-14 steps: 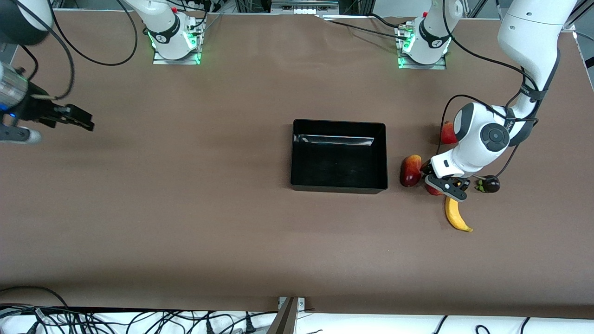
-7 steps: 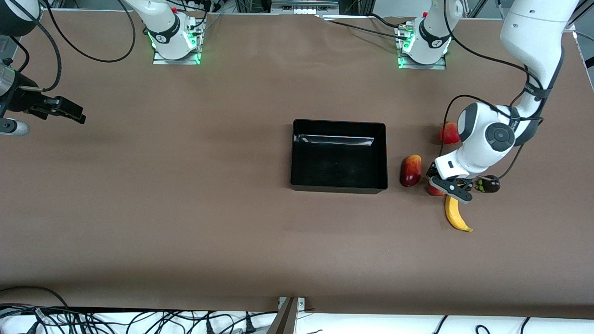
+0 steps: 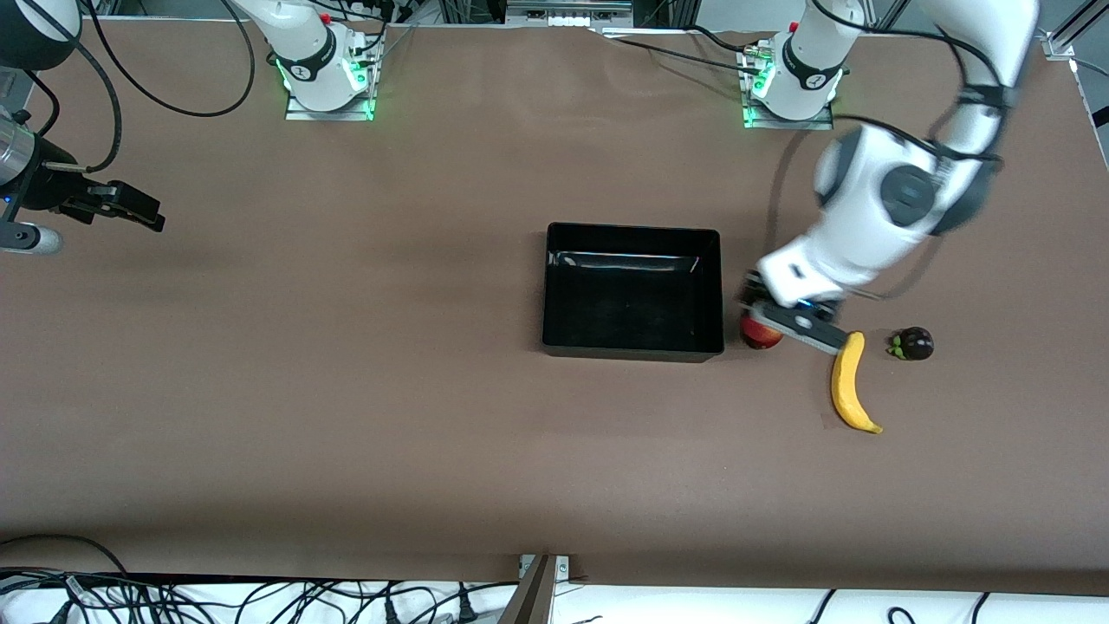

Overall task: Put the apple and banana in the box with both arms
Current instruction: 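Carry the apple into the black box and open the left gripper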

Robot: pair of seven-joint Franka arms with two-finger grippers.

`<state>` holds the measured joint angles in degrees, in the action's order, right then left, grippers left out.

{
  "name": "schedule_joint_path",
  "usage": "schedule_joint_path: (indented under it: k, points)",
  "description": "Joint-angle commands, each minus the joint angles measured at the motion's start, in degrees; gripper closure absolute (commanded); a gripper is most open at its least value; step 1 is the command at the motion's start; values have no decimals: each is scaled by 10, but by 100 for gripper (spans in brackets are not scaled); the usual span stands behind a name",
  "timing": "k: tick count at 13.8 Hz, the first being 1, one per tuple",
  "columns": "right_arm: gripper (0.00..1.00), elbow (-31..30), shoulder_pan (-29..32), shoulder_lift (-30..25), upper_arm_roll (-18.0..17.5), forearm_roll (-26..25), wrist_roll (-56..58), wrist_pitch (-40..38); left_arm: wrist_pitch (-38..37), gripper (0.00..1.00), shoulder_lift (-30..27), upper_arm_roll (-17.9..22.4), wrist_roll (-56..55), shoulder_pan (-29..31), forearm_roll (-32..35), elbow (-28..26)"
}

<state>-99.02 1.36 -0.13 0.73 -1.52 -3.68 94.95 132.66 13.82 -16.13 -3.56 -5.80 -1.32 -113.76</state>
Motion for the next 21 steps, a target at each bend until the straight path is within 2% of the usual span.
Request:
schedule_joint_path:
  k: [1,7,12,13,14,17,19,21]
  points:
    - [0,1,7,-3,-9,-9,-3,-6,-4,100,36,4,-163,-85,-11,20]
    - [0,0,8,-3,-8,-8,-4,-7,82,100,159,12,-312,-208,-12,80]
    - [0,0,8,-1,-8,-7,-4,-7,110,99,219,33,-312,-242,-8,97]
    - [0,0,8,-1,-8,-7,-4,-7,110,56,221,33,-307,-243,-8,96]
    - [0,0,8,-1,-8,-7,-4,-7,110,1,221,34,-310,-243,-6,96]
    - [0,1,8,-1,-8,-7,-4,-15,99,0,188,34,-314,-236,-6,89]
    - [0,1,8,-1,-8,-7,-4,-15,31,0,142,34,-305,-188,-5,91]
    - [0,0,8,0,-8,-7,-4,-15,0,0,110,33,-257,-115,-4,87]
